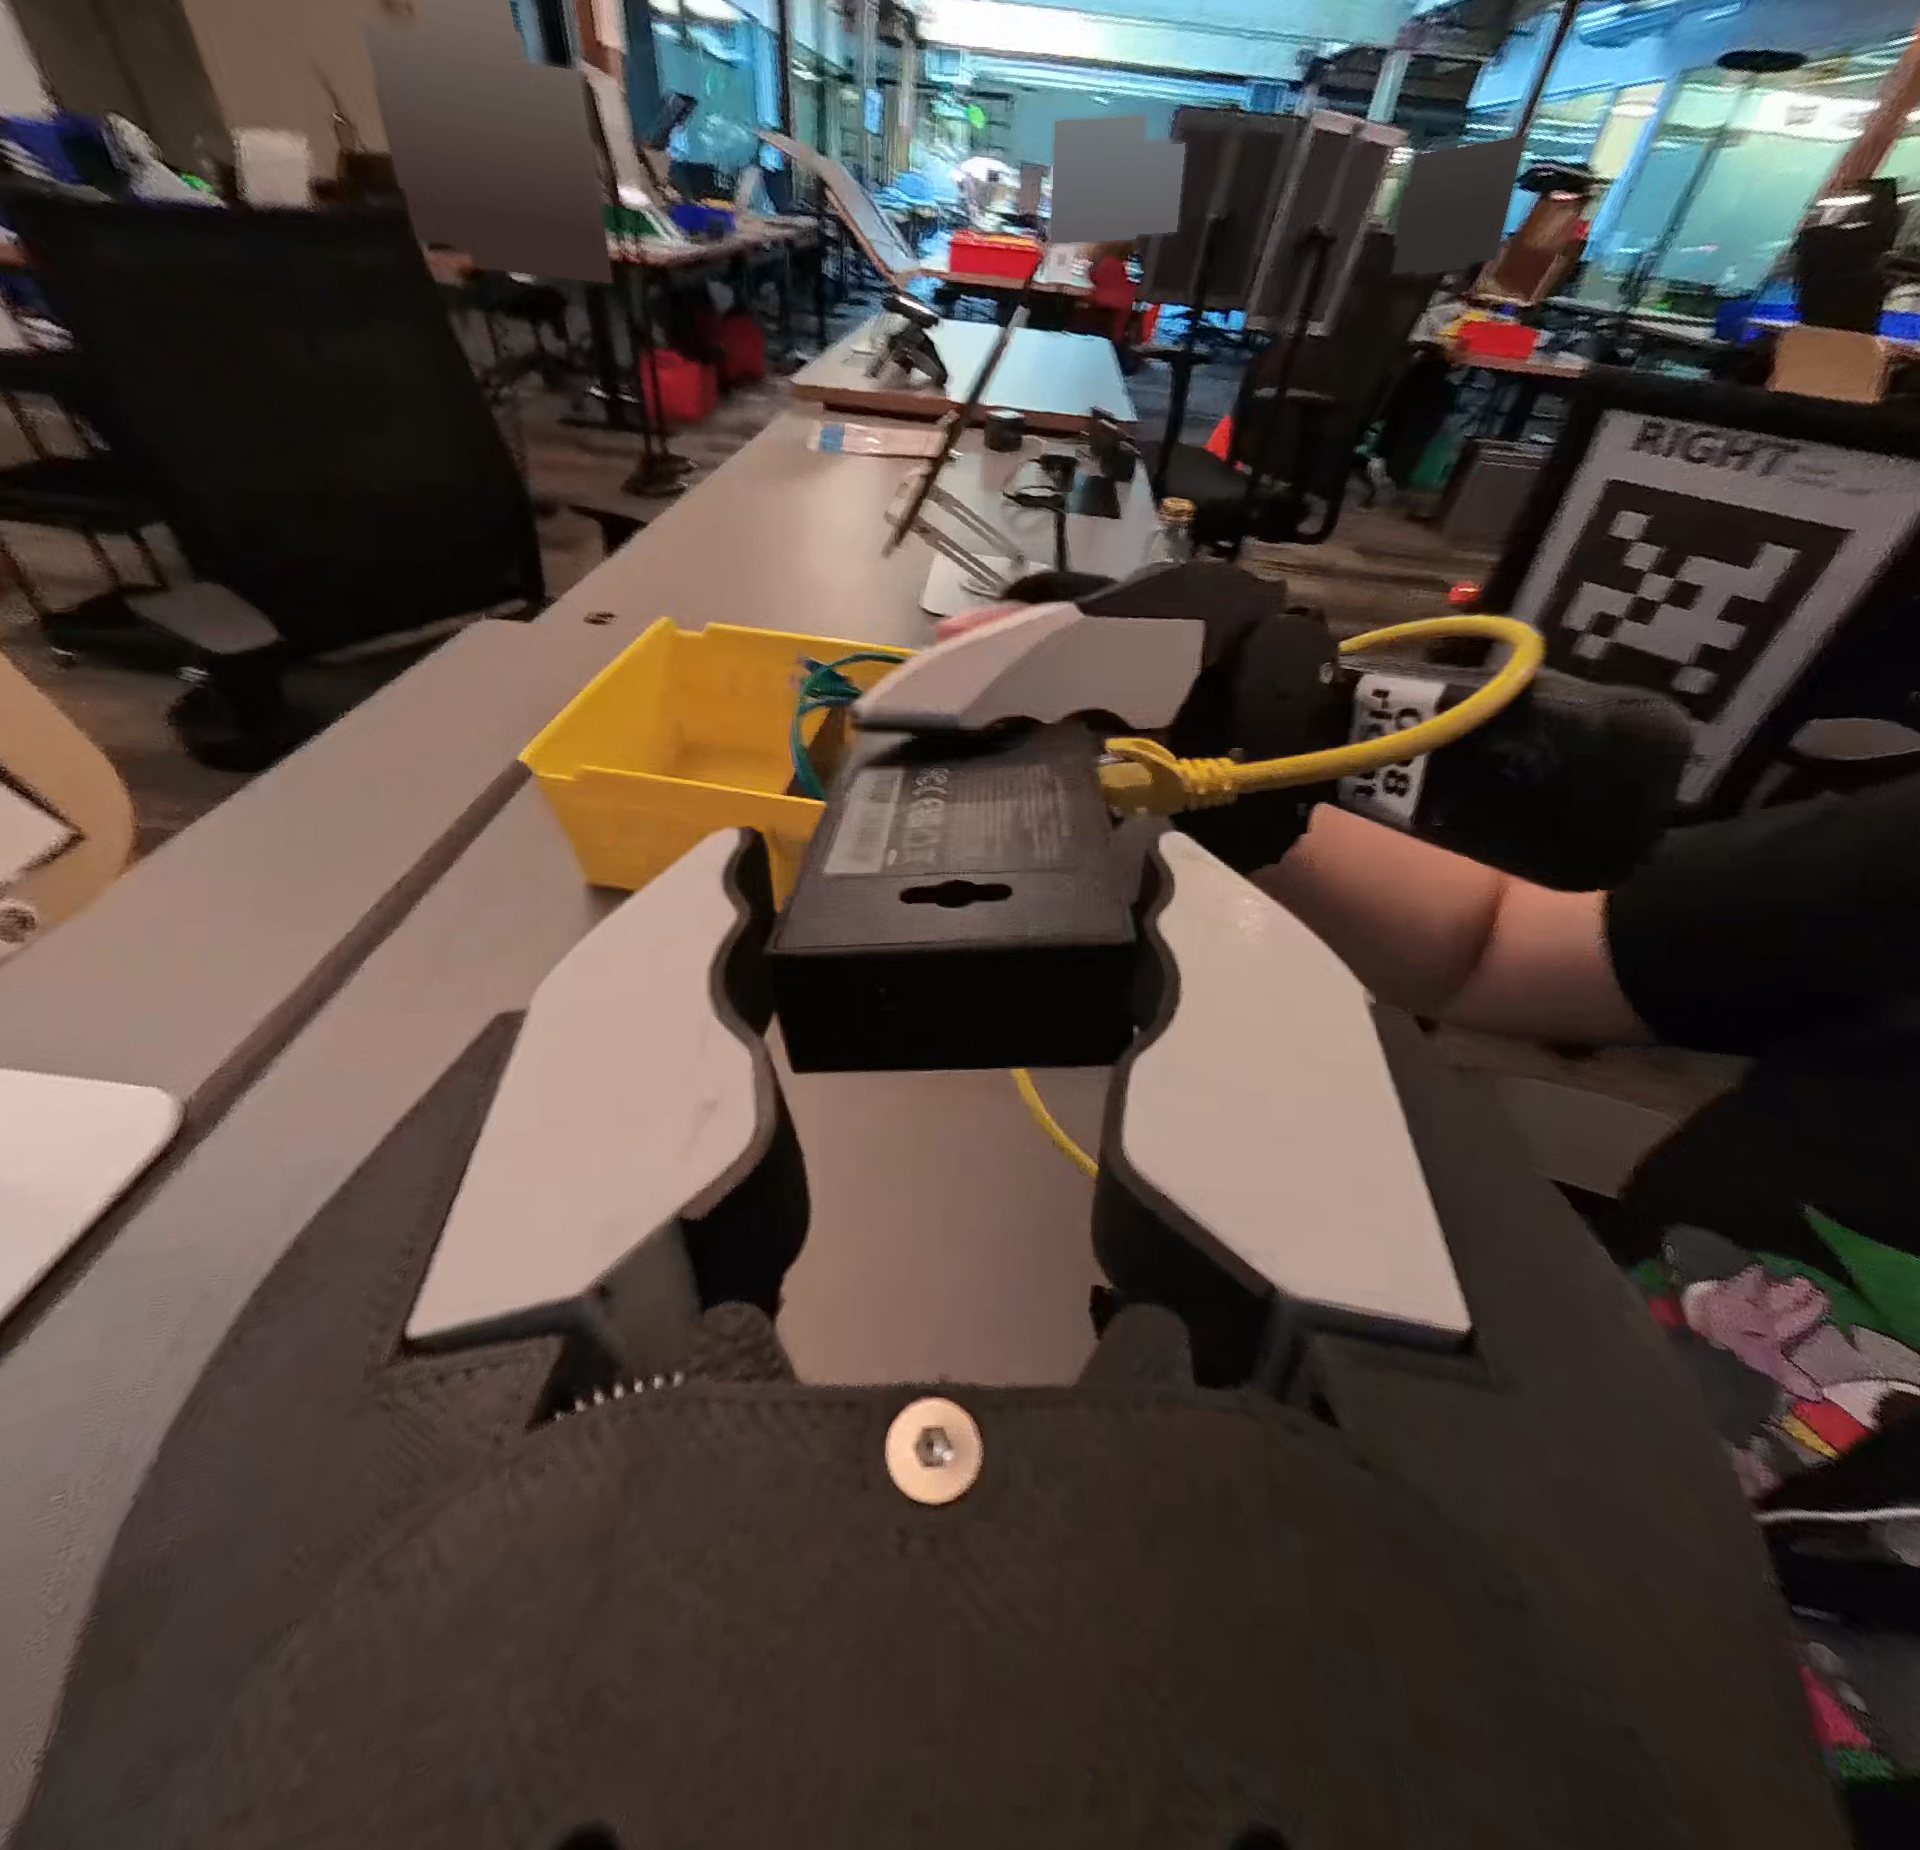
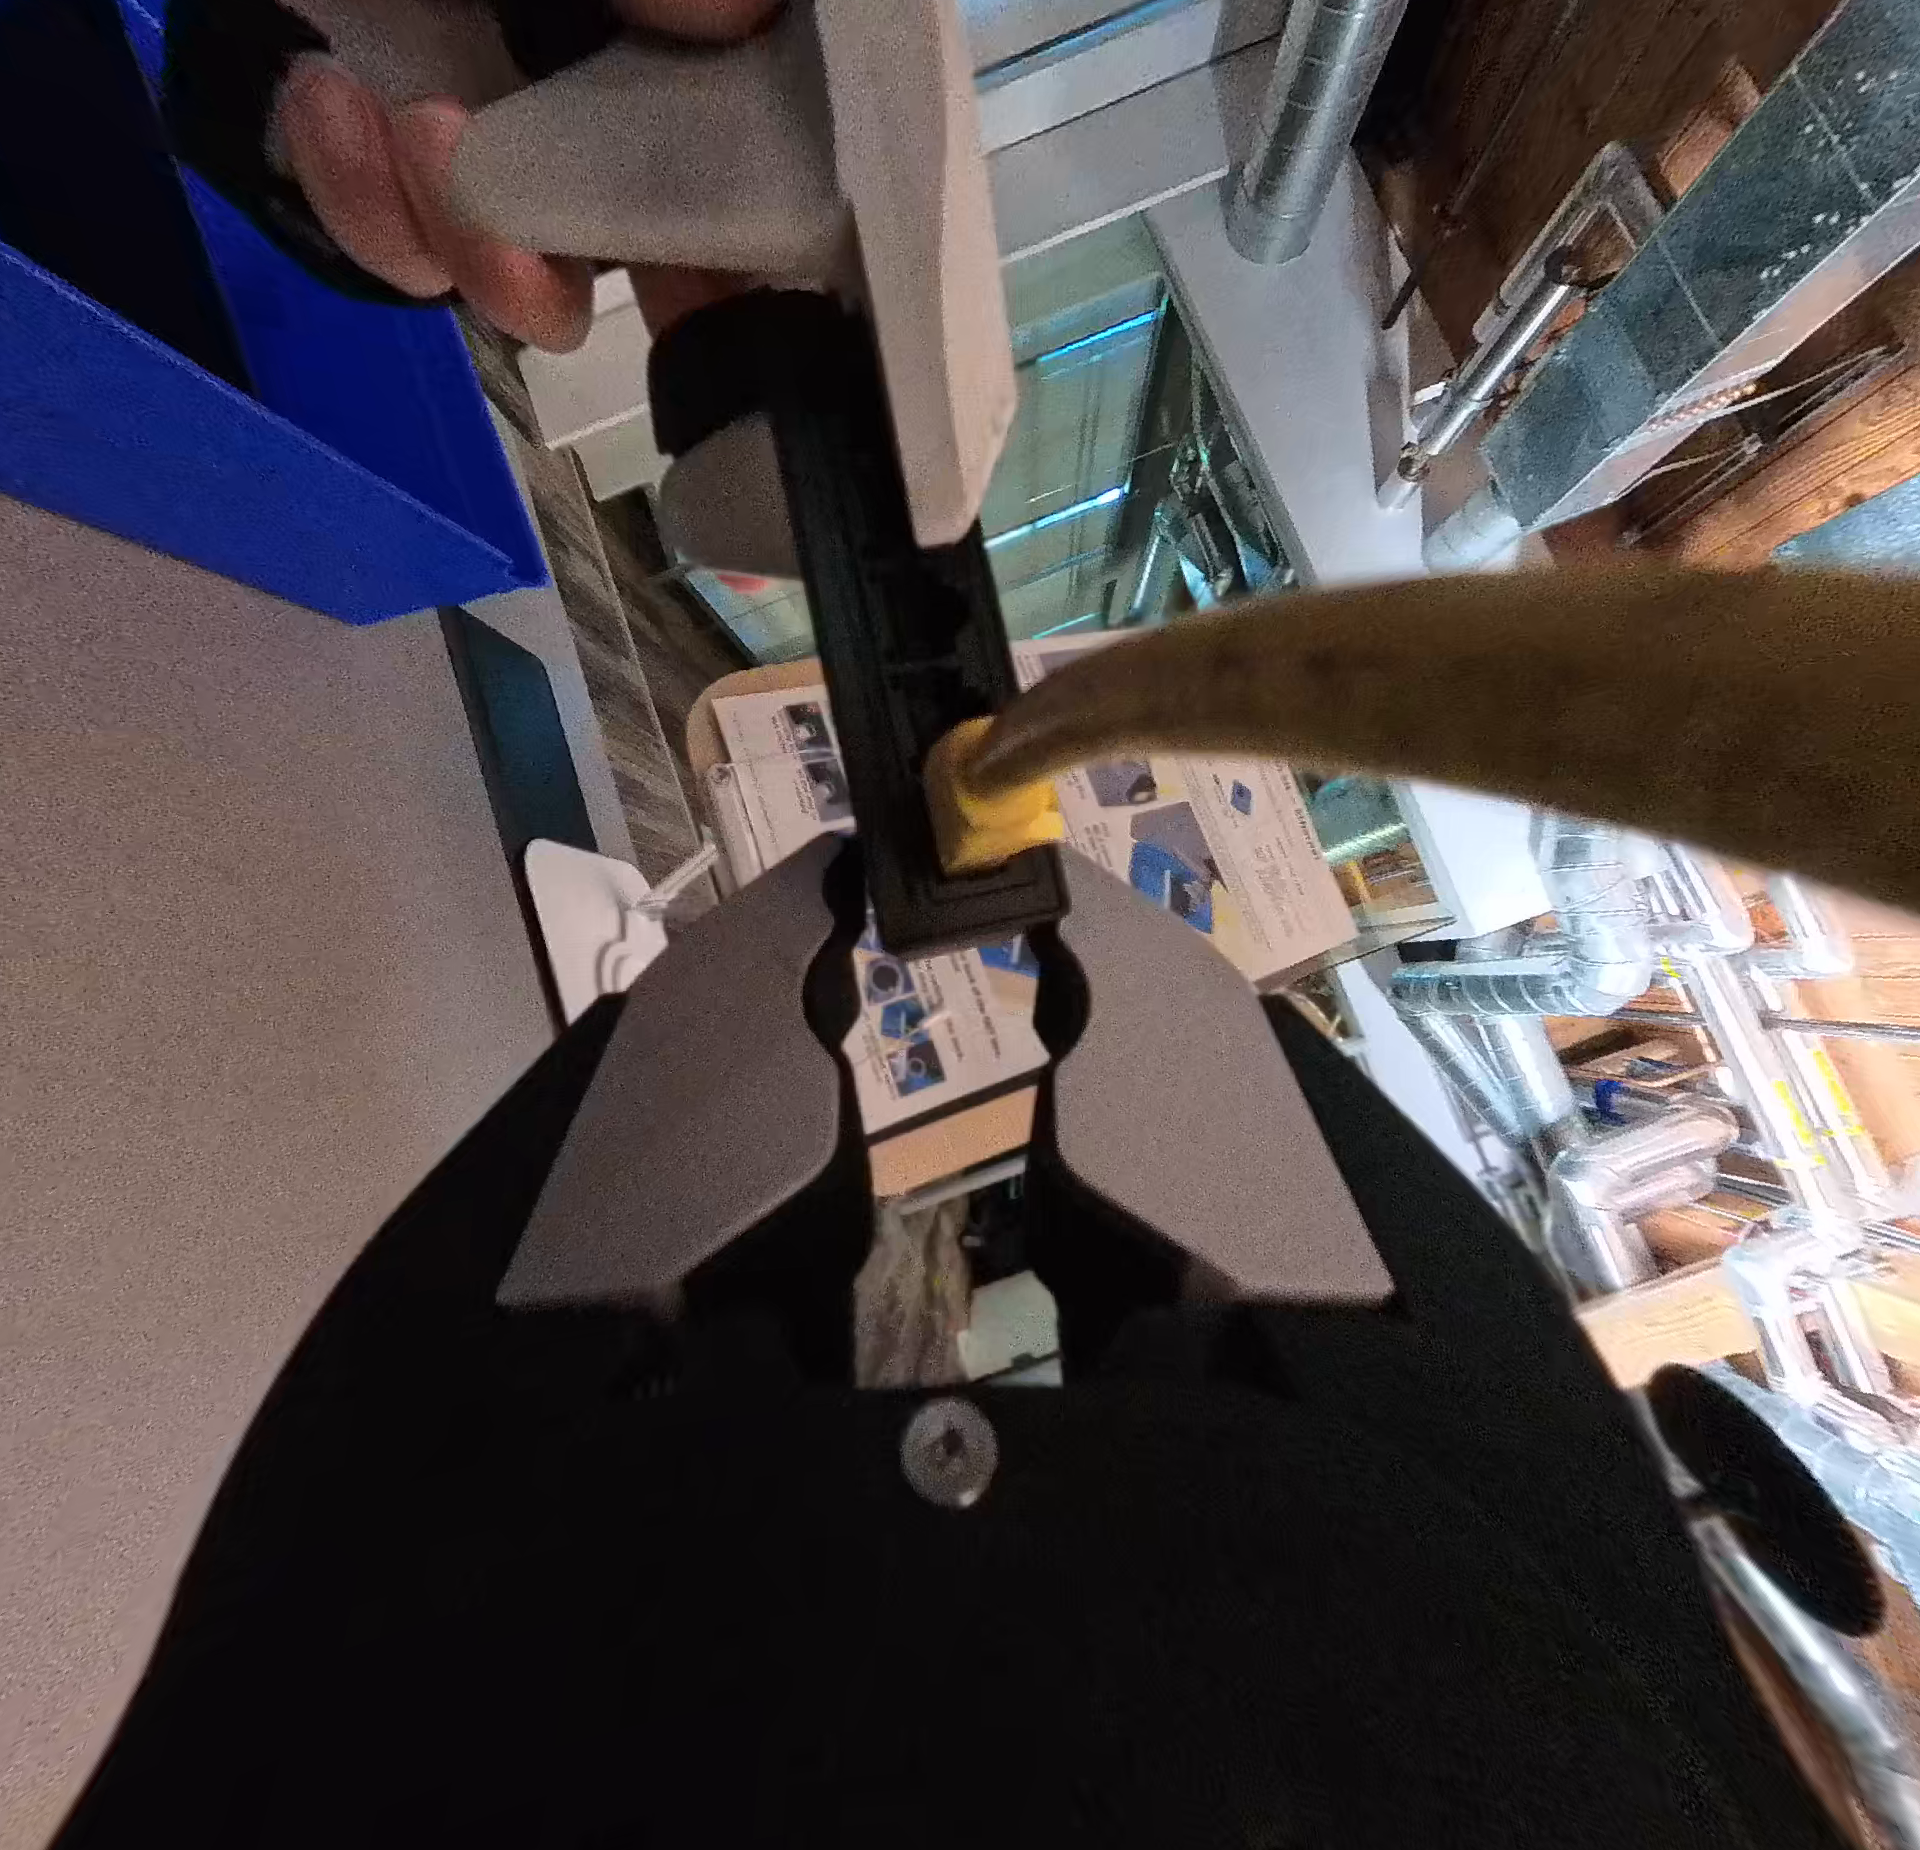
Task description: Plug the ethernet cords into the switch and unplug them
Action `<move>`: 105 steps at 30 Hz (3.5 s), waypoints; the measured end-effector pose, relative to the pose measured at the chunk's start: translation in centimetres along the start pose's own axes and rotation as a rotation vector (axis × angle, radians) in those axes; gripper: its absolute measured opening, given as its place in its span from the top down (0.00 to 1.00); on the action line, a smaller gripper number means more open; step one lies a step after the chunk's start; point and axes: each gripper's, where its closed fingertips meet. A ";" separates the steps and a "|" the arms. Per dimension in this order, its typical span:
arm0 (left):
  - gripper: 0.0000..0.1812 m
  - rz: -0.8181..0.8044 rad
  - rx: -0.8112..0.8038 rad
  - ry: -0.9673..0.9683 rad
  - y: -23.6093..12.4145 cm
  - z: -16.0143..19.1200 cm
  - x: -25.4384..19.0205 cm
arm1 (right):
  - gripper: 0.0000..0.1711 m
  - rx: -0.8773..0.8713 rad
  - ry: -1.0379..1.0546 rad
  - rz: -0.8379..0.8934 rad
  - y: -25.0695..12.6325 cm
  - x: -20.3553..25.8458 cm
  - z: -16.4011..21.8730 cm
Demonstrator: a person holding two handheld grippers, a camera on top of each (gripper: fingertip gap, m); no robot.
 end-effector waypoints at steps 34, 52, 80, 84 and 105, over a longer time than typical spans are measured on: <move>0.83 -0.771 0.353 1.175 1.1 2.1 5.8 | 0.75 0.198 0.141 -0.194 0.1 1.0 5.2; 0.83 -0.724 0.375 1.205 1.0 2.1 4.6 | 0.86 0.049 -0.074 -0.180 -0.9 0.3 0.6; 0.83 -0.803 0.452 1.240 1.5 2.4 6.1 | 0.92 0.201 -0.223 -0.508 -1.5 0.7 1.7; 0.82 -0.780 0.467 1.195 1.5 2.7 6.7 | 0.91 0.243 -0.180 -0.643 -1.3 1.0 2.1; 0.83 -0.958 0.486 0.766 -5.5 3.1 13.3 | 0.92 0.305 0.238 -0.925 -3.1 -0.9 1.7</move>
Point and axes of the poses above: each gripper's, where its closed fingertips meet, y out along the fingers, z out of its underside, x = y × z across the jaws, and after that the axes turned 3 degrees about x, right-handed
